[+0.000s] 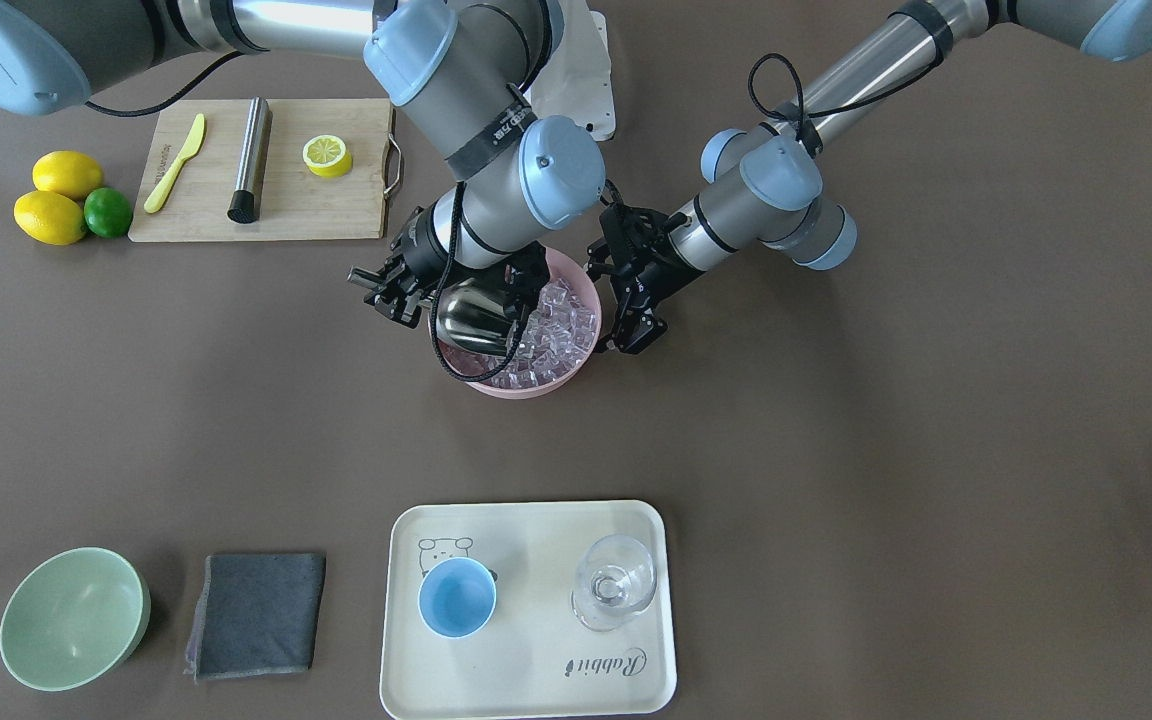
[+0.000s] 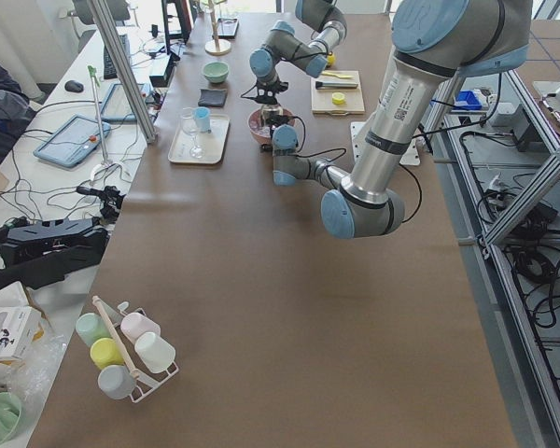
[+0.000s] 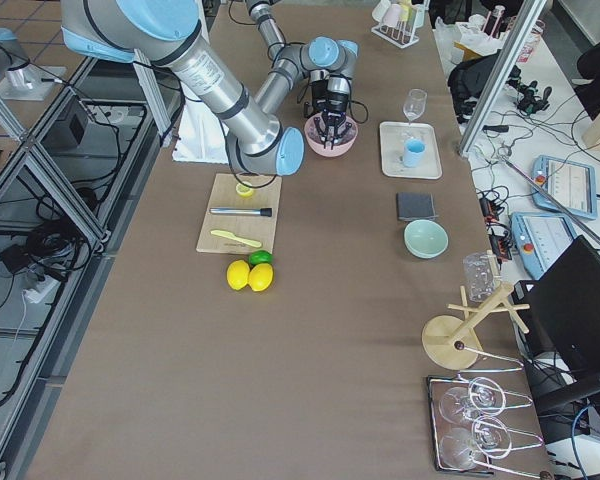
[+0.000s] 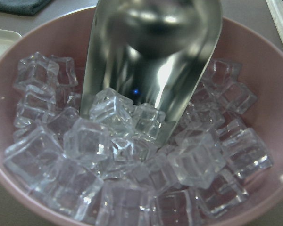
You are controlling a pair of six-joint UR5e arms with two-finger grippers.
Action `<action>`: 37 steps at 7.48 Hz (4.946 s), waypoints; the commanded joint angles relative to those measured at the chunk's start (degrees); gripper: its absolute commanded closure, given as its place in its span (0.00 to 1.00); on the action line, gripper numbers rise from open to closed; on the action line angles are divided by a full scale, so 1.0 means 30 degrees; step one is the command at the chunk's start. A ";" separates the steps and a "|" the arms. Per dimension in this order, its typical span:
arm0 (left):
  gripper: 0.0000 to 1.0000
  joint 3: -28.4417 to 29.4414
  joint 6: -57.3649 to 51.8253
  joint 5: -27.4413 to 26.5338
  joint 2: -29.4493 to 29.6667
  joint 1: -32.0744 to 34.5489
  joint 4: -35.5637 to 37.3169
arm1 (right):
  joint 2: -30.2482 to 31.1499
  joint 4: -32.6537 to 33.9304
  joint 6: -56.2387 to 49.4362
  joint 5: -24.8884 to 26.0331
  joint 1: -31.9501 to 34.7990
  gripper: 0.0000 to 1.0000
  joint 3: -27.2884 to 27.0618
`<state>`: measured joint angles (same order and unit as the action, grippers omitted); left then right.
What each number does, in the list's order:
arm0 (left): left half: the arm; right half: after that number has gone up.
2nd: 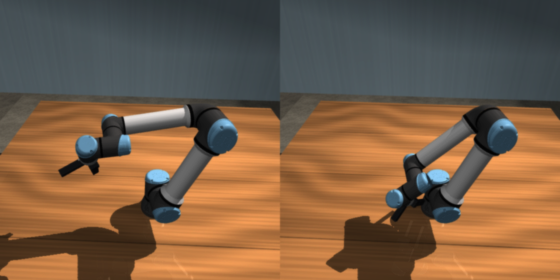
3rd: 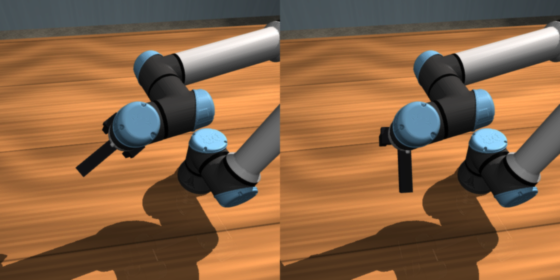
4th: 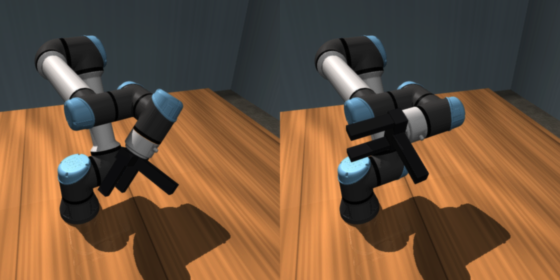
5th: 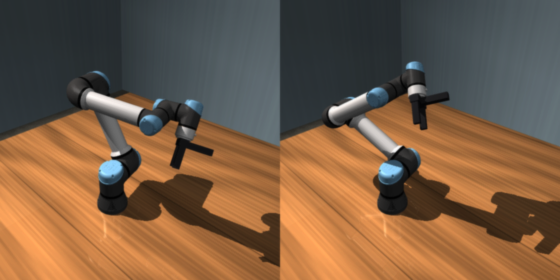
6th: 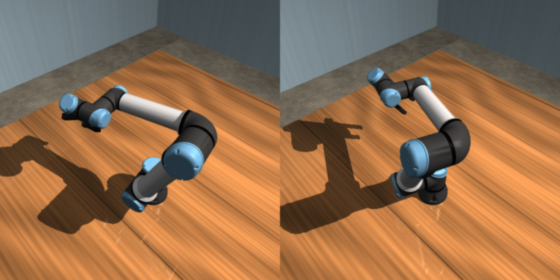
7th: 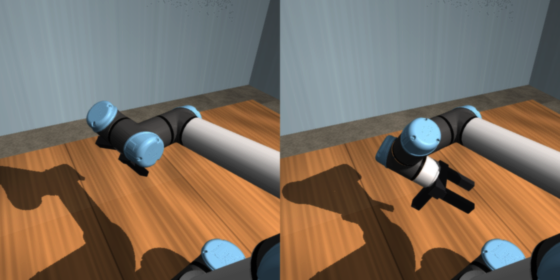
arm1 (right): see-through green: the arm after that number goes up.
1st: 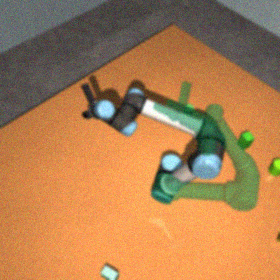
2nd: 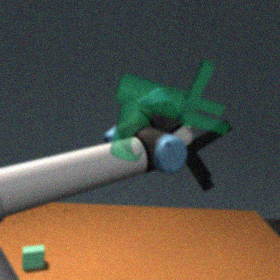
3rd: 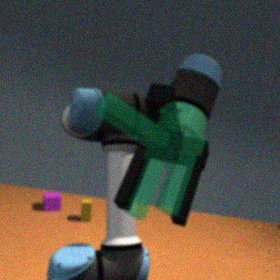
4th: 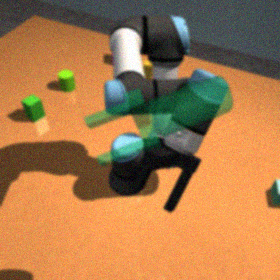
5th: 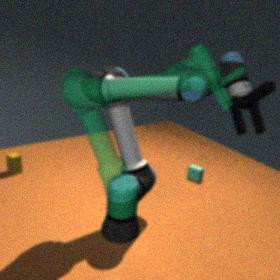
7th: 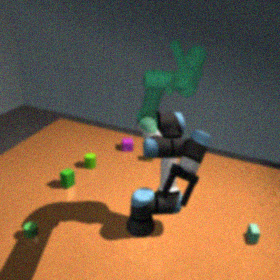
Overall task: Put ice in cup with scoop
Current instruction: 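Lower the scoop into the ice cubes with the right gripper, then drag the scoop through the ice and lift it out with the right gripper, then carry the loaded scoop to the small blue cup with the right gripper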
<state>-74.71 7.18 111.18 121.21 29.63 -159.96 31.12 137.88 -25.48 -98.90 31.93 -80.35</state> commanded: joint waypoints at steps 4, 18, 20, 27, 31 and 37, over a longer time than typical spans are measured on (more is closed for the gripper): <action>0.03 0.0001 0.0011 0.0147 -0.0033 0.0026 0.0000 | 0.0316 -0.2210 0.1517 -0.0199 -0.0066 1.00 -0.0346; 0.03 -0.0116 0.0011 0.0380 -0.0209 0.0026 -0.0059 | 0.3217 -0.5495 0.4009 -0.1750 0.0432 1.00 -0.4622; 0.03 -0.0116 0.0011 0.0381 -0.0209 0.0026 -0.0059 | 0.3859 -0.5994 0.4506 -0.1868 0.0432 1.00 -0.5556; 0.03 -0.0116 0.0011 0.0381 -0.0209 0.0026 -0.0059 | 0.6818 -1.3220 1.0650 -0.4174 0.2095 1.00 -0.8315; 0.03 -0.0116 0.0010 0.0381 -0.0209 0.0026 -0.0058 | 0.7672 -1.6458 1.3006 -0.5763 0.4440 1.00 -0.8082; 0.03 -0.0116 -0.0019 0.0410 -0.0209 0.0026 -0.0059 | 0.4488 -1.3158 1.1869 -1.0154 0.7694 1.00 -0.0419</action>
<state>-75.06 7.12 112.34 120.59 29.71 -160.14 49.09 94.43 12.12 -126.16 52.68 -89.28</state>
